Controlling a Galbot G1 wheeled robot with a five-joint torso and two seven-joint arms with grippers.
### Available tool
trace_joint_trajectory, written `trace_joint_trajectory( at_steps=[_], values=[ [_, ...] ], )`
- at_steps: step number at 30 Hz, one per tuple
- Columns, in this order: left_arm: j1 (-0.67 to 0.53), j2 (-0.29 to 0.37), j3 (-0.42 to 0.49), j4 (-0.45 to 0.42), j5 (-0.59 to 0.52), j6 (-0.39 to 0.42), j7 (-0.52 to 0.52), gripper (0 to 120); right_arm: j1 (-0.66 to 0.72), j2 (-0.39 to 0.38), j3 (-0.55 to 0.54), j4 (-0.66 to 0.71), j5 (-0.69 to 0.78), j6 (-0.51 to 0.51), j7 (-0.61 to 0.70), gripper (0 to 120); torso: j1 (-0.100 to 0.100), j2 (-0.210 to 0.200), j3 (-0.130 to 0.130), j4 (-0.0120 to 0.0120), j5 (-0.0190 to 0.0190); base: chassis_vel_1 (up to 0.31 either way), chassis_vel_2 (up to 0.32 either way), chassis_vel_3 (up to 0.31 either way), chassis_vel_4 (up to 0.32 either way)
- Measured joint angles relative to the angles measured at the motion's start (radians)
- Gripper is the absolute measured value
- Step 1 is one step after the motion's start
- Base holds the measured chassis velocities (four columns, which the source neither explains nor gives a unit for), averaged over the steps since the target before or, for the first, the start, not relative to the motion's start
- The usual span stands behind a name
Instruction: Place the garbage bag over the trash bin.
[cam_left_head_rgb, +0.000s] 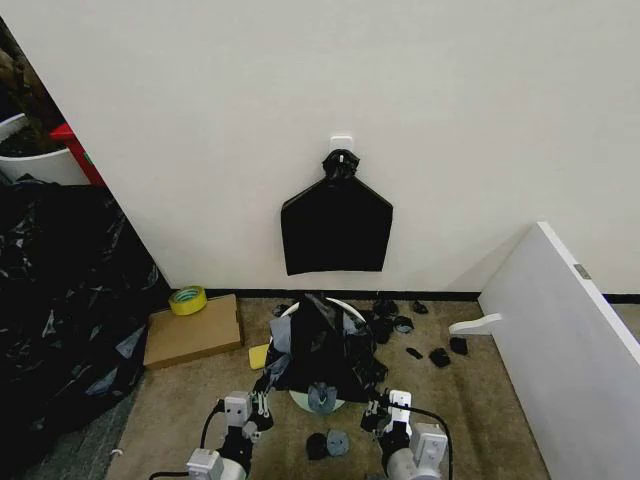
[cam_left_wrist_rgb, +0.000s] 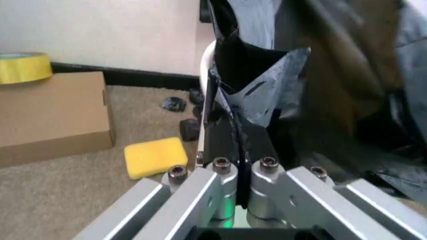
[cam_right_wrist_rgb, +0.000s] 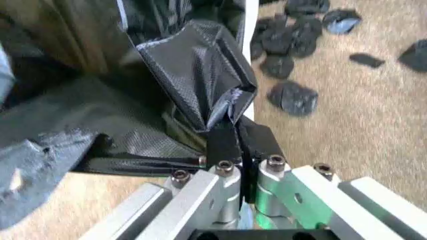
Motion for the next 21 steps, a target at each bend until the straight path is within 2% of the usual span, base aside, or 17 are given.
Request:
trace_joint_trajectory(
  at_steps=[8, 21],
  values=[
    [0.005, 0.007, -0.003, 0.009, -0.003, 0.016, -0.006, 0, 0.035, 0.003, -0.010, -0.049, 0.008, -0.017, 0.002, 0, 0.000, 0.000, 0.000, 0.0001, 0.0000, 0.000, 0.000, 0.000, 0.000],
    [-0.210, 0.000, 0.024, 0.171, -0.045, 0.063, -0.020, 0, 0.122, 0.044, -0.021, -0.150, 0.006, -0.028, -0.011, 0, 0.000, 0.000, 0.000, 0.0000, 0.0000, 0.000, 0.000, 0.000, 0.000]
  ],
)
